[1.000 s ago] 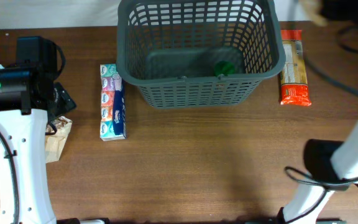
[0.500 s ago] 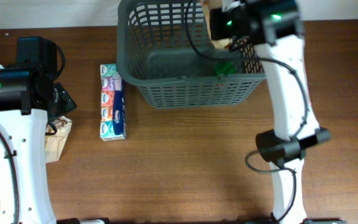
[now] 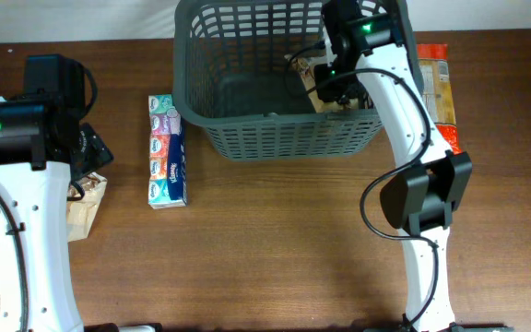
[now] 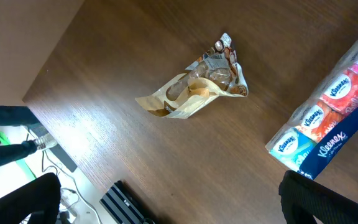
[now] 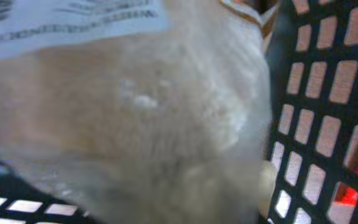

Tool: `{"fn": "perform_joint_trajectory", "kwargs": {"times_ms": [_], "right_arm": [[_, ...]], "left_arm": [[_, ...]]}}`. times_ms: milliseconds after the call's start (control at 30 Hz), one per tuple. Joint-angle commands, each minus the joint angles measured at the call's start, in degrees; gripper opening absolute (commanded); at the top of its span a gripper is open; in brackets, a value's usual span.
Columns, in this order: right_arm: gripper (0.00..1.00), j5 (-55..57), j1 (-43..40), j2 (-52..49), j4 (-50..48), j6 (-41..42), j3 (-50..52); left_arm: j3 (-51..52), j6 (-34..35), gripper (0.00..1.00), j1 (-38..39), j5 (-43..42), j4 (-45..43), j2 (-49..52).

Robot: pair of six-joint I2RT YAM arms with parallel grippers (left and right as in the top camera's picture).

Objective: Pack container
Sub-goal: 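Carry the snack bag with the right gripper over the basket, then open the right gripper to drop the snack bag into the basket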

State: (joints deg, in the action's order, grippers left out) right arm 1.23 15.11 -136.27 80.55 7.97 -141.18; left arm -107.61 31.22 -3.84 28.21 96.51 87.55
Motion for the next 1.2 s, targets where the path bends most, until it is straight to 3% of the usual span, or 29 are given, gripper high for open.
{"fn": "perform_joint_trajectory", "kwargs": {"times_ms": [0,233,467,633,867,1167], "right_arm": [[0.45,0.9,-1.1,1.2,0.2,-0.2,1.0],[0.62,0.8,-2.2,1.7,1.1,-0.2,-0.9],[0.69,0.7,-2.0,4.8,2.4,-0.2,-10.3],[0.99,1.0,-2.2,7.7,3.5,-0.2,-24.2],[0.99,5.8,-5.6,12.1,5.4,-0.6,-38.9],[0.99,15.9,-17.4,17.9,15.5,-1.4,-38.8]], "left_arm": [[0.3,-0.1,1.00,-0.3,-0.4,0.2,0.2],[0.3,-0.1,1.00,-0.3,-0.4,0.2,0.2],[0.3,-0.1,1.00,-0.3,-0.4,0.2,0.2],[0.3,-0.1,0.99,-0.3,-0.4,0.2,0.2],[0.3,-0.1,1.00,-0.3,-0.4,0.2,0.2],[0.3,0.0,1.00,-0.3,-0.4,0.2,0.2]]}}
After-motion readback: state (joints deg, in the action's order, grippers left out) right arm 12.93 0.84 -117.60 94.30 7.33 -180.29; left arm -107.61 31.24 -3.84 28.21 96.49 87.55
